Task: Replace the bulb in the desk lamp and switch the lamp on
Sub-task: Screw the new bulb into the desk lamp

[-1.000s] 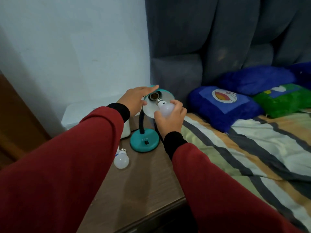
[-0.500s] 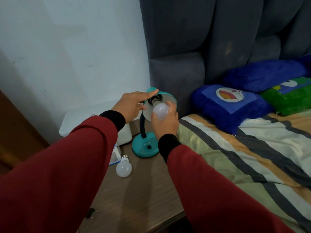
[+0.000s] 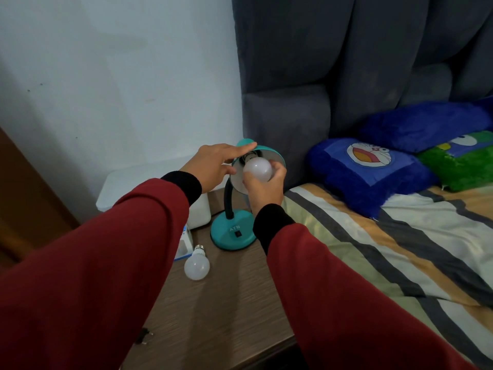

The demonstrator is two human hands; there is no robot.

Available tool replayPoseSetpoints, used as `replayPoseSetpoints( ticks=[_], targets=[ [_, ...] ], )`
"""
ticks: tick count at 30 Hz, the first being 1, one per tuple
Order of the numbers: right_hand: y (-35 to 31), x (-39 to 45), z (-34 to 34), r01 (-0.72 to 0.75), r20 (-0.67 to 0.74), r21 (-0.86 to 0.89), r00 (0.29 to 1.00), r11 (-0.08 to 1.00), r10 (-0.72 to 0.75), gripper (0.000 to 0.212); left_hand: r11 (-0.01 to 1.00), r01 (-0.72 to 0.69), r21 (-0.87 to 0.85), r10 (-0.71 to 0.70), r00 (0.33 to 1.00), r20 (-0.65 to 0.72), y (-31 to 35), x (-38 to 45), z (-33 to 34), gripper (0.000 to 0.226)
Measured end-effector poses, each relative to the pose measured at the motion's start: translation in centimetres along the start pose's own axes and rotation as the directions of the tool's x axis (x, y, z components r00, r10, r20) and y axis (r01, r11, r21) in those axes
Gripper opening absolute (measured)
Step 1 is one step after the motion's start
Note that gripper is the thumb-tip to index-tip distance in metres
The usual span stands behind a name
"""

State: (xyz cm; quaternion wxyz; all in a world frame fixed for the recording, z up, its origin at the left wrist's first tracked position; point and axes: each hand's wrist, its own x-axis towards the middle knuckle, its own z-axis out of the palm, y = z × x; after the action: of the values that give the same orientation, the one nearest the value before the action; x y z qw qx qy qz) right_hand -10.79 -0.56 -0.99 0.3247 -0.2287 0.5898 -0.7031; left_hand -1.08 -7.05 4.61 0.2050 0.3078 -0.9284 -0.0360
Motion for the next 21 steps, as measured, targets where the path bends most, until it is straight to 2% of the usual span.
replayPoseSetpoints(
  ticks=[4, 8, 9, 11, 14, 17, 19, 21],
  targets=[
    [-0.18, -0.3, 0.13, -0.105, -0.006, 0.151, 0.994, 0.983, 0.107, 0.041, 1.0, -0.012, 0.001, 0.012, 1.0, -0.01, 0.18, 0.02, 0.19, 0.066],
    [-0.44, -0.37, 0.28, -0.099, -0.081, 0.006, 0.992, 0.995, 0.099, 0.075, 1.0, 0.001, -0.016, -0.001, 1.0, -0.009, 0.2, -0.13, -0.08, 0.066],
    [-0.43, -0.42, 0.22, -0.061, -0.08, 0.005, 0.995, 0.998, 0.061, 0.076, 1.0, 0.002, -0.015, -0.002, 1.0, -0.008, 0.23, -0.14, -0.08, 0.066],
    [-0.21, -0.5, 0.17, 0.009, -0.059, -0.016, 0.998, 1.0, -0.01, 0.063, 1.0, 0.002, -0.014, -0.002, 1.0, -0.004, 0.32, -0.14, -0.01, 0.066],
    [-0.33, -0.83, 0.22, -0.066, -0.036, 0.052, 0.997, 0.996, 0.068, 0.045, 1.0, 0.012, -0.008, -0.012, 1.0, -0.002, 0.3, -0.12, -0.12, 0.066],
    [-0.7, -0.48, 0.11, -0.102, -0.107, -0.044, 0.99, 0.994, 0.096, 0.06, 0.999, 0.021, -0.026, -0.021, 1.0, -0.001, 0.47, -0.18, -0.17, 0.065],
    [-0.76, -0.36, -0.11, -0.04, -0.112, -0.098, 0.993, 0.994, 0.029, 0.07, 0.999, 0.012, -0.03, -0.012, 1.0, -0.007, 0.65, -0.21, -0.05, 0.066],
    [-0.5, -0.47, -0.15, 0.015, -0.075, -0.118, 0.997, 0.993, -0.024, 0.067, 0.999, 0.019, -0.048, -0.02, 1.0, -0.007, 0.64, -0.23, -0.01, 0.066]
  ],
)
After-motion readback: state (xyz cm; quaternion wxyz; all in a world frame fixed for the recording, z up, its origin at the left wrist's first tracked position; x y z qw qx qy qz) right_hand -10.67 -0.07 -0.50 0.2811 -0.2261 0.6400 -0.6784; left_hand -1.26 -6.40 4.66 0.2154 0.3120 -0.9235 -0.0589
